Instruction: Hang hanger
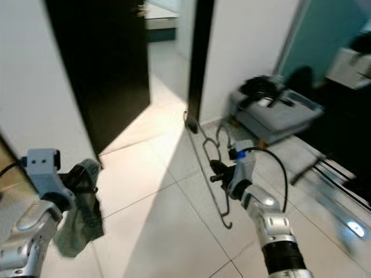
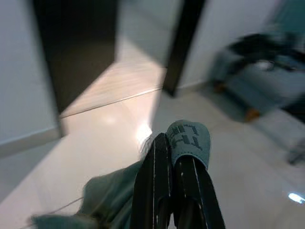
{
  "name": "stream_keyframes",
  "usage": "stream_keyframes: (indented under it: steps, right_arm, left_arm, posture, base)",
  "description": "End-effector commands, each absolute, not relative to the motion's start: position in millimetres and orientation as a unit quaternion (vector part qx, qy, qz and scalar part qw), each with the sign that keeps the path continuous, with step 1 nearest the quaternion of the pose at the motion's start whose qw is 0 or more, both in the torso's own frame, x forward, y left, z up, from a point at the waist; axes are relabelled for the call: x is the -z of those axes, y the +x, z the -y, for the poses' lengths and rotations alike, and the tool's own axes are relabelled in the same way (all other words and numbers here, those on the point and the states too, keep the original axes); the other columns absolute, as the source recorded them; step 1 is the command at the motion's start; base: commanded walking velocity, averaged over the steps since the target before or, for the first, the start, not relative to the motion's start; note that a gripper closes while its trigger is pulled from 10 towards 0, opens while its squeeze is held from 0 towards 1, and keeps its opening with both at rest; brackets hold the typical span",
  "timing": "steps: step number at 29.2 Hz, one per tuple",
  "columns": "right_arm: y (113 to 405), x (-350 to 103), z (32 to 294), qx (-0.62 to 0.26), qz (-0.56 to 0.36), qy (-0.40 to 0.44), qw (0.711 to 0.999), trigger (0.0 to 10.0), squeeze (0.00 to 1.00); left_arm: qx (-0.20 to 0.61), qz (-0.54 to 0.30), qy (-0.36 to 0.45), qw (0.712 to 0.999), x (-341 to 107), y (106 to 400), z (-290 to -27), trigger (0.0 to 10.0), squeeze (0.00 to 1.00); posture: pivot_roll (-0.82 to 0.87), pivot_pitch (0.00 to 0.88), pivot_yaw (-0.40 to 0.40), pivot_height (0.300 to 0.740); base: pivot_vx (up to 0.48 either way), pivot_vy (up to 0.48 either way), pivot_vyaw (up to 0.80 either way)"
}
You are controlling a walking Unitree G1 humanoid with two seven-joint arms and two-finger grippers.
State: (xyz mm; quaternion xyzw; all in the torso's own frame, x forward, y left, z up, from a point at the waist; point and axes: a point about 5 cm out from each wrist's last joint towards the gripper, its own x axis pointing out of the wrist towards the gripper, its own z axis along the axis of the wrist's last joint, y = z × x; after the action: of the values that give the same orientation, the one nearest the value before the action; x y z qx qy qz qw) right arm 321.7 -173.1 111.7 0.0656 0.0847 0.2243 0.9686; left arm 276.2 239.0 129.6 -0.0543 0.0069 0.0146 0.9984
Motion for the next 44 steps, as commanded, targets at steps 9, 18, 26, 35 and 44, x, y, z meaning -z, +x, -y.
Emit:
stream_keyframes:
  steps: [9, 18, 26, 35, 44]
  right_arm:
    - [314.8, -115.5, 163.2, -0.294, -0.082, 0.057, 0.951, 10.0, 0.00]
    - [286.6, -141.6, 189.5, -0.427, -0.093, 0.012, 0.899, 10.0, 0.00]
    - [266.2, -158.4, 193.9, -0.495, -0.109, -0.042, 0.861, 10.0, 0.00]
    - [256.0, -190.0, 174.3, -0.562, -0.072, -0.069, 0.821, 10.0, 0.00]
    - [267.0, -205.6, 177.1, -0.530, -0.057, -0.107, 0.840, 10.0, 0.00]
  left_arm:
    - [0.013, 0.035, 0.084, 0.996, -166.9, 296.4, -236.0, 10.0, 0.00]
    - [0.079, 0.149, 0.184, 0.968, -251.5, 321.6, -212.1, 10.0, 0.00]
    - [0.128, 0.182, 0.234, 0.946, -275.6, 326.8, -184.8, 10.0, 0.00]
    - [0.145, 0.173, 0.328, 0.917, -266.9, 326.5, -167.4, 10.0, 0.00]
    - [0.170, 0.164, 0.345, 0.908, -256.1, 322.6, -150.7, 10.0, 0.00]
  posture:
    - [0.02, 0.000, -0.014, 0.740]
    - [-0.01, 0.000, 0.012, 0.740]
    - [-0.03, 0.000, 0.028, 0.740]
    - [-0.02, 0.000, 0.025, 0.740]
    - [-0.01, 0.000, 0.019, 0.740]
  base:
    - [0.000, 0.000, -0.53]
    - [0.000, 0.000, 0.00]
    - [0.000, 0.000, 0.00]
    - [0.000, 0.000, 0.00]
    - [0.000, 0.000, 0.00]
